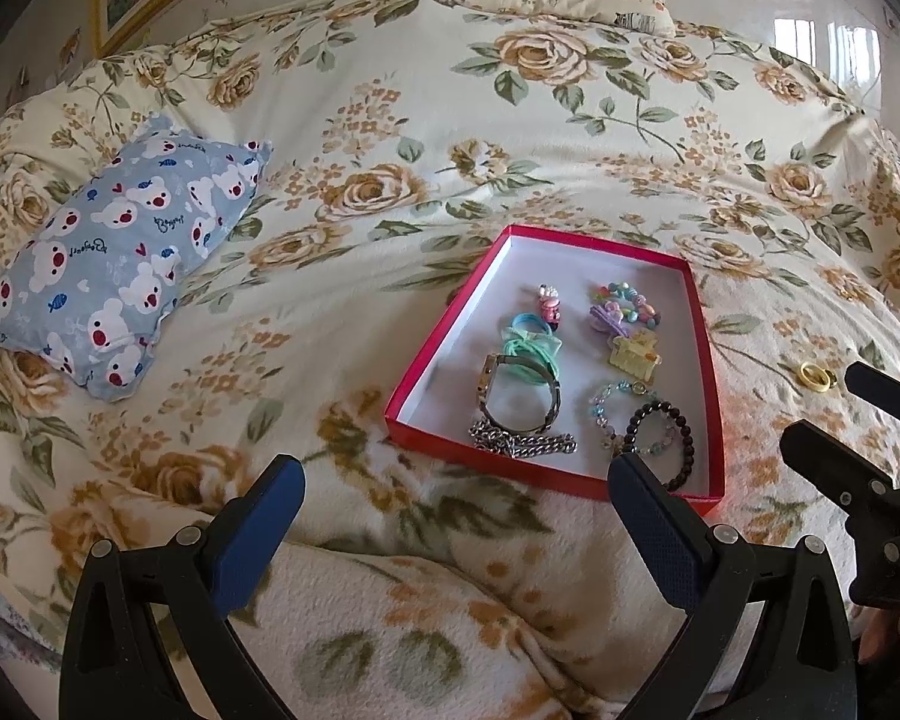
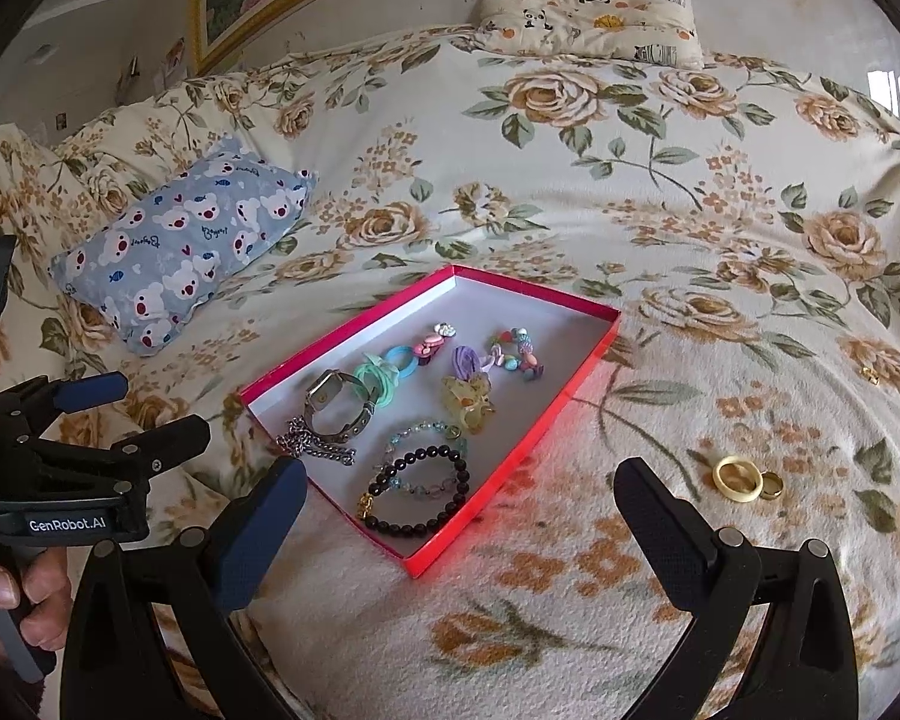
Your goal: Organize jewelry
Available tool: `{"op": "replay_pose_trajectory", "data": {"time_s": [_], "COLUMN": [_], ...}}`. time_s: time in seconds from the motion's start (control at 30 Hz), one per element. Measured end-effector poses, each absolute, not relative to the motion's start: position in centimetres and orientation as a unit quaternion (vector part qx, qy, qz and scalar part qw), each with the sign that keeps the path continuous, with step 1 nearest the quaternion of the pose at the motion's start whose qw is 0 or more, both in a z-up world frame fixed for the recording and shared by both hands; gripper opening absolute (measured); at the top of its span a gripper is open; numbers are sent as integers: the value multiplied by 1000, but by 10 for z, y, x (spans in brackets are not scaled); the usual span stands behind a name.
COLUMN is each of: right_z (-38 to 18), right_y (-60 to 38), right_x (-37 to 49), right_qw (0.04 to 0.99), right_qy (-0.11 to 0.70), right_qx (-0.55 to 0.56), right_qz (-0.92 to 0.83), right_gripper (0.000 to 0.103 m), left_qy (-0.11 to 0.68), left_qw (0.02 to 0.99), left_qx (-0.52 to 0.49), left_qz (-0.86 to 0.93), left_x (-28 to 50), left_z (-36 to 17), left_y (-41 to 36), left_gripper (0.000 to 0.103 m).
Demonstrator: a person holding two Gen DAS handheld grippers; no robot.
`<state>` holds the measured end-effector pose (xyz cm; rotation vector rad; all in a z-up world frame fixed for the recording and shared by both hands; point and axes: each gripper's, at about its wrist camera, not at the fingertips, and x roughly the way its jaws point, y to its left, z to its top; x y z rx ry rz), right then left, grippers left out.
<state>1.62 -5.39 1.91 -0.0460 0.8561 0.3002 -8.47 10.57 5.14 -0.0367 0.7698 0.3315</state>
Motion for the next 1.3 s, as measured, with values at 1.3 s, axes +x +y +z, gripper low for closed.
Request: {"op": "replay_pose_trajectory", "data": {"time_s": [1.3], "right_z": [15], "right_y": [-55], "right_x": [17], "right_qw": [899], "right_qy": [414], "right_qx": [-18], "right_qz": [143], "right_gripper": [103], "left_qy": [372], "left_qw": [916], "left_qx": [-12], "left_qz": [151], "left_x": [-85], "left_z": [49], "left_y": [102], "left_gripper": [102]}}
